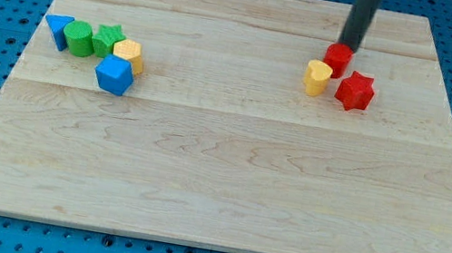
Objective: Slide yellow heart closer to group of blocks
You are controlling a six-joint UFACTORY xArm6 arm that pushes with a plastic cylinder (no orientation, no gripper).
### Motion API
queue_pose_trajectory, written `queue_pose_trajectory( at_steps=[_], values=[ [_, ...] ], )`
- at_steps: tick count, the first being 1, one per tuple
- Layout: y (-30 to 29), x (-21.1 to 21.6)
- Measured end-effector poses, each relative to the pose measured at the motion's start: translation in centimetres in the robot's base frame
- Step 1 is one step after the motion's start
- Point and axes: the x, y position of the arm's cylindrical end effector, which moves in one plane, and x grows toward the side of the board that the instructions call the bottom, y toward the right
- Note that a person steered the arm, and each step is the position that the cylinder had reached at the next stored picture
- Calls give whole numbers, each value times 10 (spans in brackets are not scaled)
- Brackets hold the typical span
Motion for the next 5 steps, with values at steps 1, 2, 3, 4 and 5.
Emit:
queue_pose_trajectory(
  at_steps=[1,2,3,4,5],
  values=[
    [-24,41],
    [-24,52],
    [-27,94],
    [0,112],
    [-20,148]
  ],
)
